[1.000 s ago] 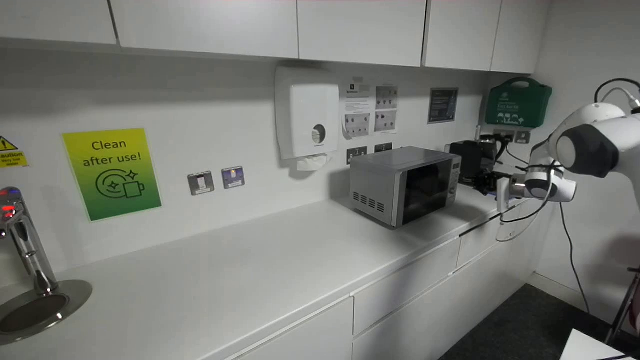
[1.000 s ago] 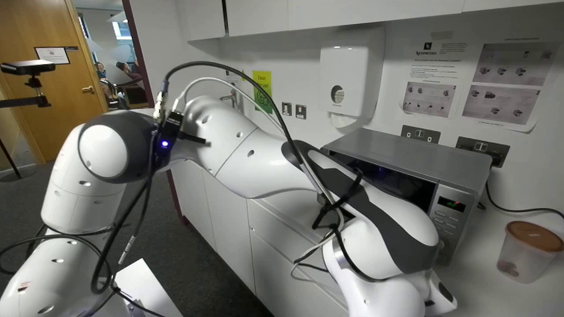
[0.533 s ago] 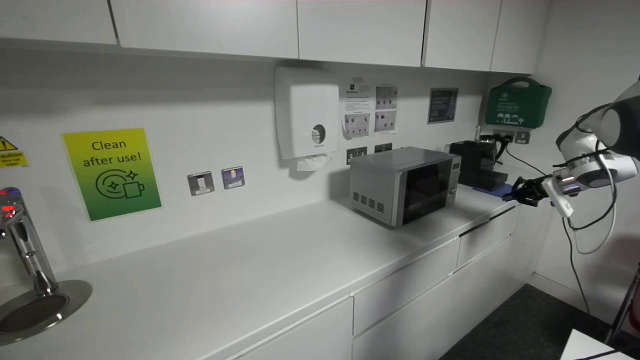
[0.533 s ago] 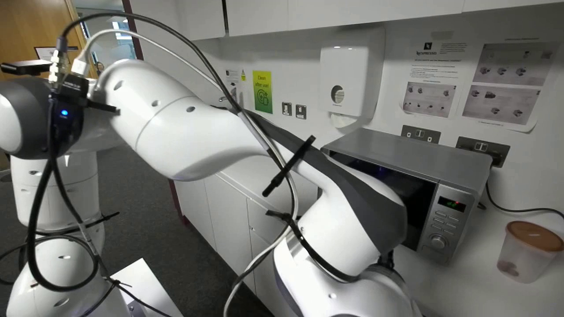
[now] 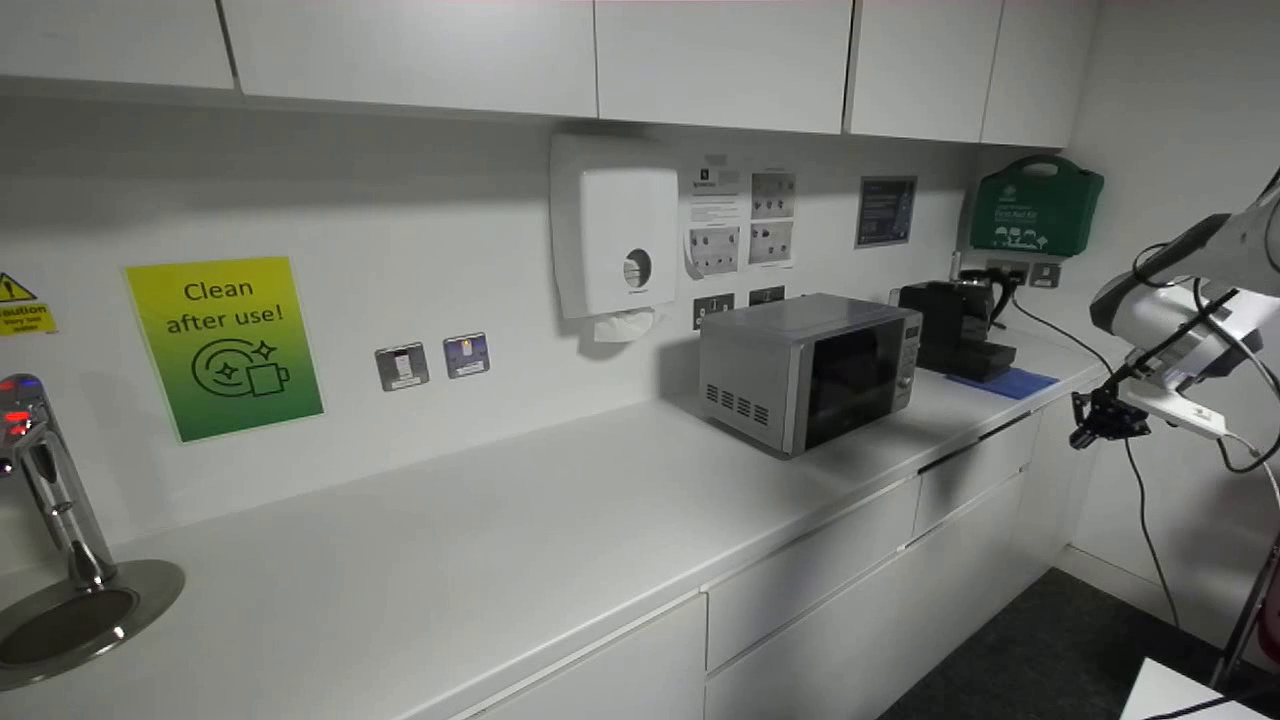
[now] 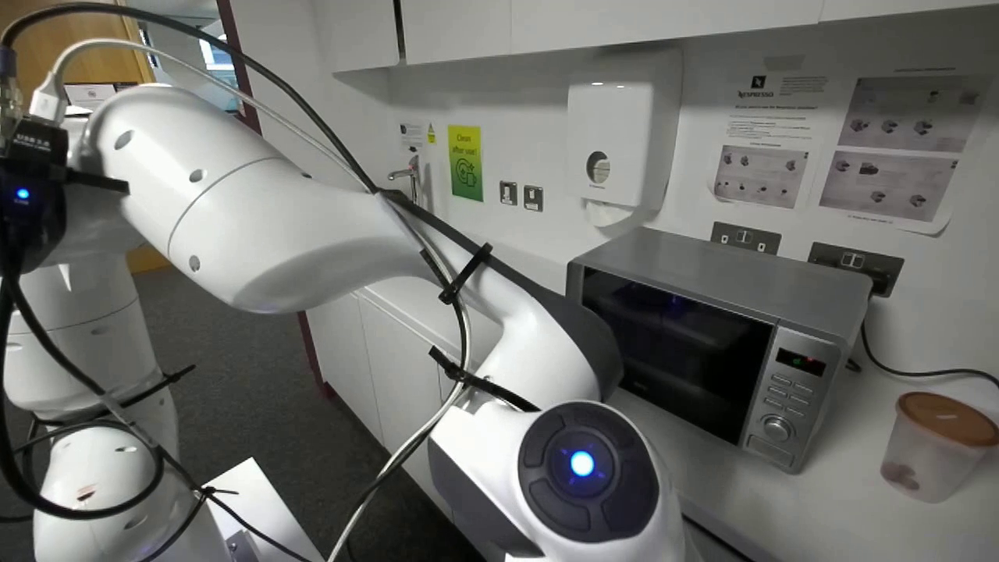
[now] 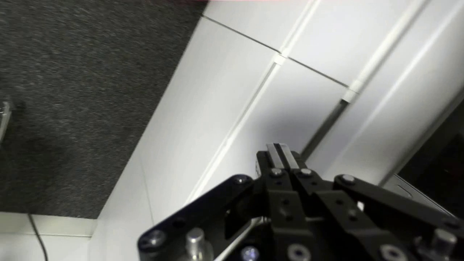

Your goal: Press the second left microwave button

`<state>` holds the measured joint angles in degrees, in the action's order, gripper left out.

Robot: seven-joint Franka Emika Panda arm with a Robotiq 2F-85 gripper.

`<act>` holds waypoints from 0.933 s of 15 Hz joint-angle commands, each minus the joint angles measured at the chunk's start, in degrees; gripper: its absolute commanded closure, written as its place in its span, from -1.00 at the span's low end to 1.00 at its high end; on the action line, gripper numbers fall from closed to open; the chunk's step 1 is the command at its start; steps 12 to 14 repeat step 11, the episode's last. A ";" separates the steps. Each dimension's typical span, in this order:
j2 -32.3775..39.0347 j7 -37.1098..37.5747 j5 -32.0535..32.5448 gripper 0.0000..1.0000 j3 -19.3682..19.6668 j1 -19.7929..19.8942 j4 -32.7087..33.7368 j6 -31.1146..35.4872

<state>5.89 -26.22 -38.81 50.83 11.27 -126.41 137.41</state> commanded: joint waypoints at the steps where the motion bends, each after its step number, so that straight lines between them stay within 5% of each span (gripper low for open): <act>1: -0.39 8.65 16.30 1.00 3.51 -4.10 -1.96 1.42; 3: 0.57 14.54 26.39 1.00 4.40 -5.10 -0.51 -2.53; 4: 0.97 17.87 31.41 0.50 4.31 -5.31 0.36 -4.26; 5: -0.34 14.58 26.73 0.45 -2.24 1.30 -1.21 -1.27; 6: -0.30 16.00 28.12 0.82 -2.92 1.64 -1.19 -1.56; 9: -0.12 15.82 27.85 0.44 -5.40 3.96 -1.18 -1.56; 14: -0.10 15.79 27.82 0.44 -5.52 4.32 -1.18 -1.56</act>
